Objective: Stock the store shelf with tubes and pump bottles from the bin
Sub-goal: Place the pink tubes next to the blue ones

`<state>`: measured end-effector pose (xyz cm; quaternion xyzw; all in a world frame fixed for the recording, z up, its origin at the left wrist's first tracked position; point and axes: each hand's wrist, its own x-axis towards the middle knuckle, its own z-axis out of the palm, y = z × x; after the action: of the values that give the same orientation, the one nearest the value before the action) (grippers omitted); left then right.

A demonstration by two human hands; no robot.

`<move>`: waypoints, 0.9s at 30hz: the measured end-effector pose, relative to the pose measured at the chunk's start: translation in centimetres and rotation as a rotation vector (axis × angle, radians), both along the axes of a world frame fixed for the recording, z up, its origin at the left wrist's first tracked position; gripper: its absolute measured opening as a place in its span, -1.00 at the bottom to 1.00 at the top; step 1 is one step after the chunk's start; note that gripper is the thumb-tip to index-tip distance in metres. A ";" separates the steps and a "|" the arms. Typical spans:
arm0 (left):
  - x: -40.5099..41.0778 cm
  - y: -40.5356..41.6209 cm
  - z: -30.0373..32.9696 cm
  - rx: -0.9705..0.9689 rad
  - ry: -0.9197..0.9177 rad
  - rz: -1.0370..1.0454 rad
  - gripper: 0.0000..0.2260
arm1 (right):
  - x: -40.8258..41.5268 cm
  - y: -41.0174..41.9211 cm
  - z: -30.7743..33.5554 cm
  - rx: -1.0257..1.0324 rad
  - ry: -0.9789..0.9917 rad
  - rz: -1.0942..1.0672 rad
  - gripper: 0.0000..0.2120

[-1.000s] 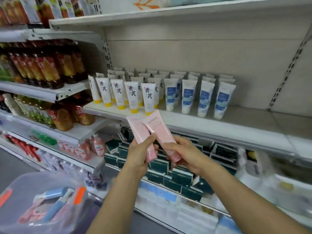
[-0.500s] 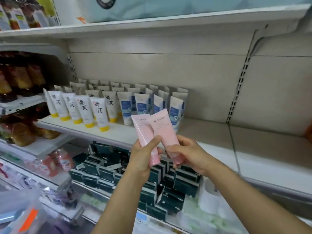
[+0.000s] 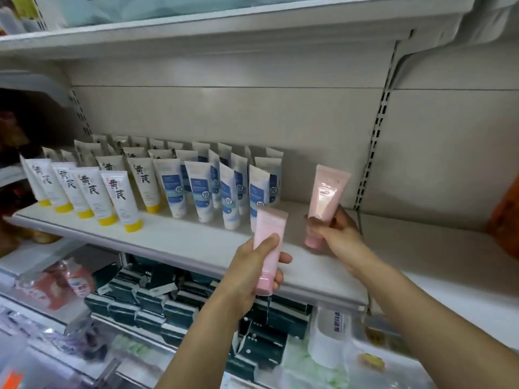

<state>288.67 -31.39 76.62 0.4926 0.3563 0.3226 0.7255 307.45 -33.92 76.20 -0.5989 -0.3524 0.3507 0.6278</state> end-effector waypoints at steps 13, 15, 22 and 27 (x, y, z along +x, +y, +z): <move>3.1 3.1 0.5 -0.031 0.069 -0.146 -0.75 | 4.8 6.3 -0.8 -0.042 -0.445 -0.088 -0.67; 3.7 3.6 0.4 -0.050 0.085 -0.165 -0.74 | 5.4 7.3 -0.7 -0.066 -0.441 -0.066 -0.68; 5.8 4.8 0.1 -0.069 0.114 -0.198 -0.68 | 7.2 10.2 -0.9 -0.120 -0.457 -0.047 -0.62; 6.4 5.1 0.1 -0.087 0.116 -0.205 -0.73 | 7.8 12.0 -0.9 -0.174 -0.503 -0.089 -0.59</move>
<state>295.02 -26.33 76.70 0.5122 0.3590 0.2021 0.7536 315.29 -21.95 75.26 -0.7338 -0.4392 0.1921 0.4813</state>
